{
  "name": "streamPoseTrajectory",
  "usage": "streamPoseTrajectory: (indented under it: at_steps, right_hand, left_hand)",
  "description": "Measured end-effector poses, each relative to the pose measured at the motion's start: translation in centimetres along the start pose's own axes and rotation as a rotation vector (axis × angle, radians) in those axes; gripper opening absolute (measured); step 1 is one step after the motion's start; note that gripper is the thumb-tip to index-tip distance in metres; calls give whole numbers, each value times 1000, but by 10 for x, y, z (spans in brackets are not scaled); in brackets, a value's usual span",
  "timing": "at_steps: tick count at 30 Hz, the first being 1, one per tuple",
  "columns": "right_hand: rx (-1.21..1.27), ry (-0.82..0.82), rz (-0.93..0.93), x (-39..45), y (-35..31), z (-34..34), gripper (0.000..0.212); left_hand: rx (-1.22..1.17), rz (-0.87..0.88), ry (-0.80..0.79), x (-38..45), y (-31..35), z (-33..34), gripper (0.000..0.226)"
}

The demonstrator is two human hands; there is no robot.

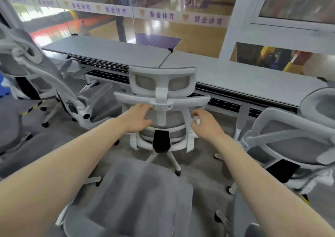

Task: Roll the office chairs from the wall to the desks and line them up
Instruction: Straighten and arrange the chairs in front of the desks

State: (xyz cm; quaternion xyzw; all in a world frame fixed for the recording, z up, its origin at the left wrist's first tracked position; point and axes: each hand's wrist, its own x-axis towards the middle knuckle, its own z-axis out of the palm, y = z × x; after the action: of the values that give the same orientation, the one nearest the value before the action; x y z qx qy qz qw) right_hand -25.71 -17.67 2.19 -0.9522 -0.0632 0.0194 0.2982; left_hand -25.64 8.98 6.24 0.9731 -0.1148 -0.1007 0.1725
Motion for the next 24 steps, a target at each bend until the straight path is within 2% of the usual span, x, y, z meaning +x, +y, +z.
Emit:
streamPoseTrajectory:
  at_steps: [6, 11, 14, 17, 24]
  right_hand:
    - [-241, 7, 38, 102, 31, 6, 61]
    - [-429, -60, 32, 142, 49, 21, 75]
    - [-413, -28, 66, 151, 55, 28, 79]
    - [-327, 52, 91, 152, 59, 37, 78]
    - [-284, 195, 39, 140, 68, 47, 77]
  left_hand:
    - [16, -99, 61, 72, 2, 21, 73]
    - [111, -95, 90, 99, 9, 46, 84]
    - [188, -46, 109, 106, 0, 56, 94]
    - [161, -25, 139, 106, -4, 66, 101]
    - [217, -4, 180, 99, -6, 78, 114]
